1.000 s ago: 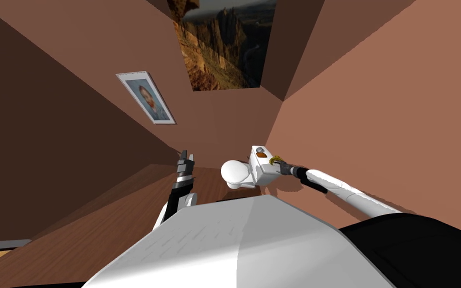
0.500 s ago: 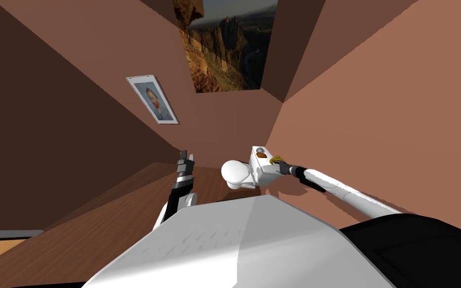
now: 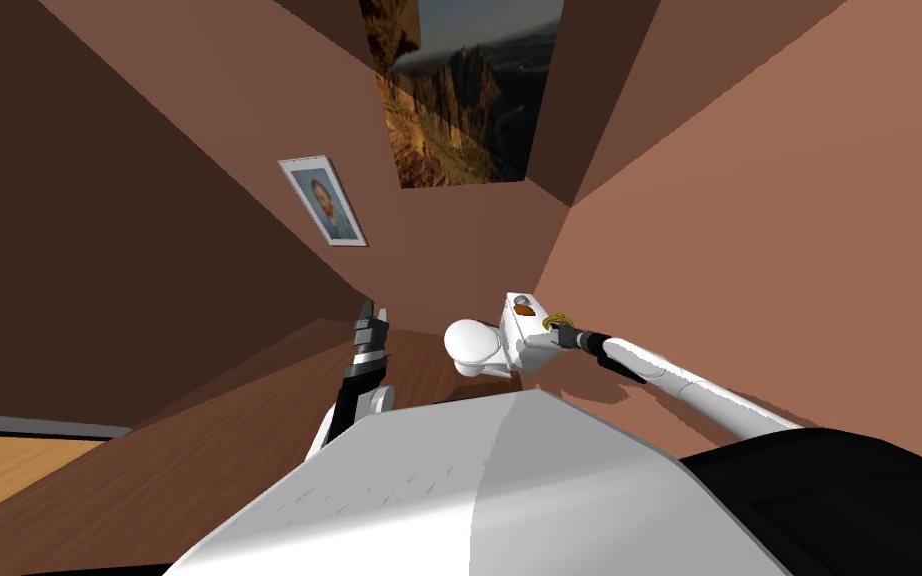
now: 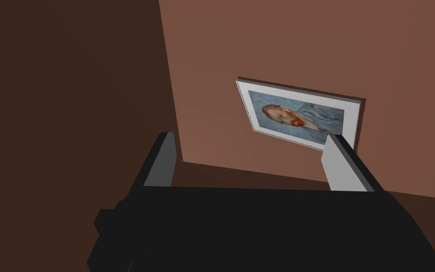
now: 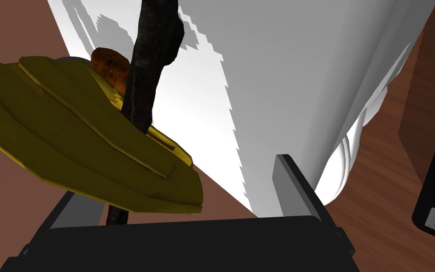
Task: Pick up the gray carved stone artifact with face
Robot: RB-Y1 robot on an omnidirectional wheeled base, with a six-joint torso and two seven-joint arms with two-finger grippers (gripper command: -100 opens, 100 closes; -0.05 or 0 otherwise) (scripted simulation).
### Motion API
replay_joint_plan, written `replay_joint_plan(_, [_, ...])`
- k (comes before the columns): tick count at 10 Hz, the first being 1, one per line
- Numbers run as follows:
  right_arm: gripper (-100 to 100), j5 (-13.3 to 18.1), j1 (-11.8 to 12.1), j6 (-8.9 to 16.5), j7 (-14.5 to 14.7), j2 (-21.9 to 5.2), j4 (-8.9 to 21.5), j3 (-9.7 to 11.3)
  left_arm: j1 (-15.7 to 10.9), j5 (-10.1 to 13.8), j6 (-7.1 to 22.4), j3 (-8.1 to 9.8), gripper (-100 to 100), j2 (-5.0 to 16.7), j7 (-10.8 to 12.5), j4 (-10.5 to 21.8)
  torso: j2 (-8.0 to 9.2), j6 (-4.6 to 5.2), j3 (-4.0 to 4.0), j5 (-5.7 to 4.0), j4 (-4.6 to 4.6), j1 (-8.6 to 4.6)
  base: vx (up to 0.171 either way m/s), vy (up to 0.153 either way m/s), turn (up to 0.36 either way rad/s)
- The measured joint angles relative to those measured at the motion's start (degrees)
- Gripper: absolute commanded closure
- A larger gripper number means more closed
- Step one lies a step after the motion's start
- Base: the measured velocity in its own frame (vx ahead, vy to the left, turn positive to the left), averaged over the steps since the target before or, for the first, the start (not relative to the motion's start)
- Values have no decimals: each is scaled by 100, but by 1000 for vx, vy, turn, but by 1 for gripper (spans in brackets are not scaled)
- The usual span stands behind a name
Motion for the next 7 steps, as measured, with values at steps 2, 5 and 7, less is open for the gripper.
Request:
replay_joint_plan(2, [-100,352,-96,-6,-321,19,-16,44,2,0,0,1,0,0,0,0,6,13,2,-8,-2,-7,-41,-18,-8])
replay_joint_plan(5, [-100,744,-94,-3,-767,28,-14,52,2,0,0,1,0,0,0,0,-14,24,-13,-14,-14,-9,-25,-11,78])
replay_joint_plan(7, [-100,1069,-248,-34,-1079,87,-10,105,1,0,0,1,0,0,0,0,23,21,8,-20,-7,-29,-94,-40,92])
